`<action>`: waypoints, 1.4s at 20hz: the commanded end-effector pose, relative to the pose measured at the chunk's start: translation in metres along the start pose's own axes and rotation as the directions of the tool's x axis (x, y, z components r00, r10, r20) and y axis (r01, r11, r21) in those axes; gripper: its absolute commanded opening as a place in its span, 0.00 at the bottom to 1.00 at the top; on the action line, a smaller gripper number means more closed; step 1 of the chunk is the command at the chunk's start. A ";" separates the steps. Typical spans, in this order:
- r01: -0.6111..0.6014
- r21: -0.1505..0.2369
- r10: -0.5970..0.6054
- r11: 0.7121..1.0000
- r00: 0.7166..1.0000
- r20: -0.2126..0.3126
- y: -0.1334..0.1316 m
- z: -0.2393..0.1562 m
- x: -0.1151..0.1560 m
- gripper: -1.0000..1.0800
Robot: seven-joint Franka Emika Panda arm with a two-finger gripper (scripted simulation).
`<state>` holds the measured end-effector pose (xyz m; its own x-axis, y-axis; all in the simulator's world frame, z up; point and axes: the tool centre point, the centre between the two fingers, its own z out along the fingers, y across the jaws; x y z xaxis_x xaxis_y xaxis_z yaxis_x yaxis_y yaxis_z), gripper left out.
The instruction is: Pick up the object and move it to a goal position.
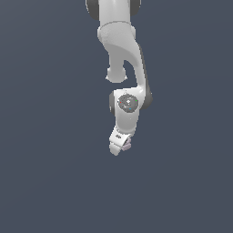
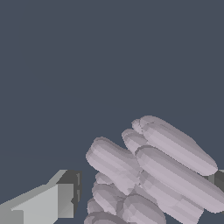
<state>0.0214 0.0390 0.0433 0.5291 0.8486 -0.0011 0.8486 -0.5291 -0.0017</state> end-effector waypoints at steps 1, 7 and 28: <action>0.000 -0.002 0.000 1.000 1.000 -0.001 0.001 0.002 0.001 0.96; 0.000 -0.002 0.000 1.000 1.000 -0.001 0.001 0.002 0.001 0.00; 0.001 -0.002 -0.001 1.000 1.000 -0.002 0.006 -0.081 0.022 0.00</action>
<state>0.0358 0.0518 0.1100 0.5286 0.8488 -0.0001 0.8488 -0.5286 -0.0004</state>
